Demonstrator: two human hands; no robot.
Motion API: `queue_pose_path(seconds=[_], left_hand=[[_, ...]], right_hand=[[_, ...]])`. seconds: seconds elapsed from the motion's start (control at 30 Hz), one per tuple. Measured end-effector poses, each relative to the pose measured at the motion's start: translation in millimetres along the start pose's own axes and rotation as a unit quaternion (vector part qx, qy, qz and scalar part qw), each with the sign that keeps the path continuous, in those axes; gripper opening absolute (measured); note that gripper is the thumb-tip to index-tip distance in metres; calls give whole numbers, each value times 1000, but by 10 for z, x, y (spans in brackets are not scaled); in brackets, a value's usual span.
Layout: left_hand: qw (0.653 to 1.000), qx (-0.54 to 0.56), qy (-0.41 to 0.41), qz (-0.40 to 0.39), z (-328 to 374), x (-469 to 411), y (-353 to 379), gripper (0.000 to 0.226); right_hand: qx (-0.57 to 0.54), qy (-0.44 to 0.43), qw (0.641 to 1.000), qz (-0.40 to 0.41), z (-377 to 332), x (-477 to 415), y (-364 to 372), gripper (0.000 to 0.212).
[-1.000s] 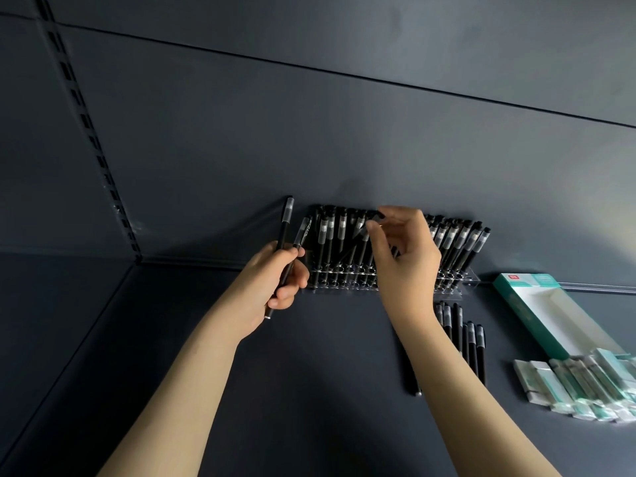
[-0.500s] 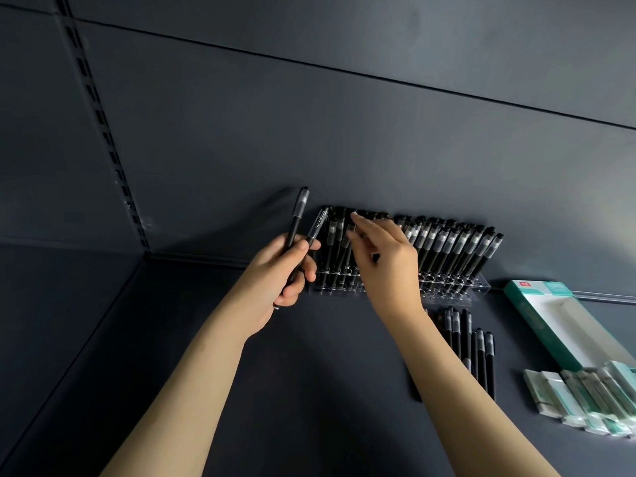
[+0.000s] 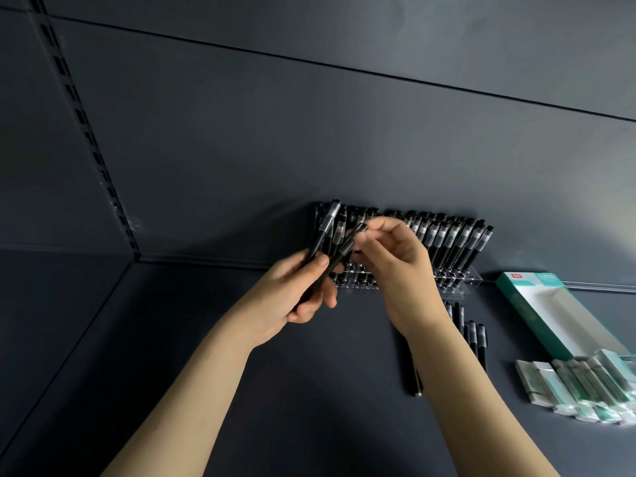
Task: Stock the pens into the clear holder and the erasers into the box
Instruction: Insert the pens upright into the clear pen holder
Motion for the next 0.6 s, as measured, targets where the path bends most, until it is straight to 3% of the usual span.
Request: queue_pose_path(seconds=[0.13,0.27,0.6], left_hand=[[997,-36,-14,71,-55,-28,-122,32],[989,-32,-28,145,-119,-66,-280,40],[987,67,-32,142,-113,-79,-289,27]], right_hand=[[-49,-94,987,124,-223,38,-341,18],[47,-176,961,209,-421,116,-583,16],[250,-233,929,142,-436,22,-235,17]])
Point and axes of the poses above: each hand's wrist, its own x-axis away from the middle knuckle, its own y-axis out of the palm, z = x × y, the point moved 8 cm from there along -x, towards the middle knuckle, and after that the axes turned 7 degrees about -x, right-handed, at the moved point
